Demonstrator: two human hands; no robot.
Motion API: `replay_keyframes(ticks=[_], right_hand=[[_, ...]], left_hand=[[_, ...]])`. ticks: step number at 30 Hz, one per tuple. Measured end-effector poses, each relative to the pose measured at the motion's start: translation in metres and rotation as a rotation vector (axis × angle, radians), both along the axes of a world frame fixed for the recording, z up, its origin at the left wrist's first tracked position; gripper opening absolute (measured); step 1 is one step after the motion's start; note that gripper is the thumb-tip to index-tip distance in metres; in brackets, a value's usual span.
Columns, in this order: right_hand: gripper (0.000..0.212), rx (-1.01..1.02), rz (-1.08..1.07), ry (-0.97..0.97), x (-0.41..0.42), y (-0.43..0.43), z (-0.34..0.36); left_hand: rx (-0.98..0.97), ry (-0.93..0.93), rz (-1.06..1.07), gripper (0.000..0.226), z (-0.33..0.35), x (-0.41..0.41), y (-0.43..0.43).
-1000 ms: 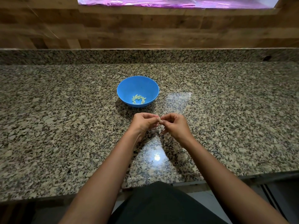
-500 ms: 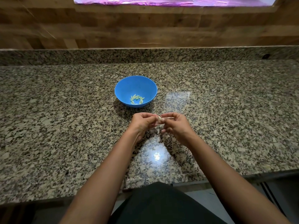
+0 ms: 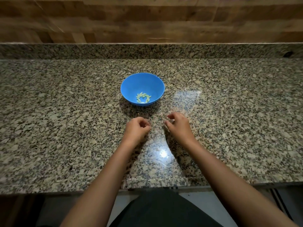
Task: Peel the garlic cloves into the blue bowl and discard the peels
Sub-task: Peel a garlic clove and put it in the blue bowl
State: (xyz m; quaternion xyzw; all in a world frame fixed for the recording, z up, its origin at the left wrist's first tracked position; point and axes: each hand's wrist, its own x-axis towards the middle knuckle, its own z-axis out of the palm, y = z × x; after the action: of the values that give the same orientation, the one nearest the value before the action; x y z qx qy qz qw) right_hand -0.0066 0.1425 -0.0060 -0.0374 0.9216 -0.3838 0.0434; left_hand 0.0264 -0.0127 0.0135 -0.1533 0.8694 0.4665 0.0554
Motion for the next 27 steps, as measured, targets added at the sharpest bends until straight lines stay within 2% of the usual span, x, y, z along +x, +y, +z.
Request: replay_keyframes(ticks=[6, 9, 11, 14, 17, 19, 21, 27], right_hand=[[0.071, 0.33, 0.306, 0.04, 0.056, 0.0, -0.015], [0.08, 0.554, 0.366, 0.023, 0.051, -0.016, -0.027], [0.072, 0.543, 0.416, 0.056, 0.037, -0.029, -0.027], [0.051, 0.372, 0.467, 0.145, 0.03, -0.033, -0.027], [0.039, 0.175, 0.427, 0.22, 0.05, -0.019, -0.025], [0.032, 0.111, 0.395, 0.296, 0.063, -0.007, -0.025], [0.027, 0.1, 0.391, 0.338, 0.069, 0.001, -0.025], [0.017, 0.157, 0.406, 0.262, 0.066, 0.0, -0.015]], left_hand=[[0.162, 0.013, 0.168, 0.005, -0.003, 0.027, -0.017], [0.117, -0.008, 0.171, 0.005, -0.012, 0.034, -0.013], [0.096, 0.002, 0.181, 0.005, -0.014, 0.032, -0.01], [0.1, 0.007, 0.205, 0.005, -0.014, 0.029, -0.009], [0.091, 0.013, 0.201, 0.004, -0.014, 0.032, -0.007], [0.116, 0.014, 0.211, 0.007, -0.017, 0.037, -0.002], [0.171, 0.018, 0.234, 0.013, -0.019, 0.044, 0.004], [0.376, 0.018, 0.316, 0.013, -0.02, 0.055, 0.009]])
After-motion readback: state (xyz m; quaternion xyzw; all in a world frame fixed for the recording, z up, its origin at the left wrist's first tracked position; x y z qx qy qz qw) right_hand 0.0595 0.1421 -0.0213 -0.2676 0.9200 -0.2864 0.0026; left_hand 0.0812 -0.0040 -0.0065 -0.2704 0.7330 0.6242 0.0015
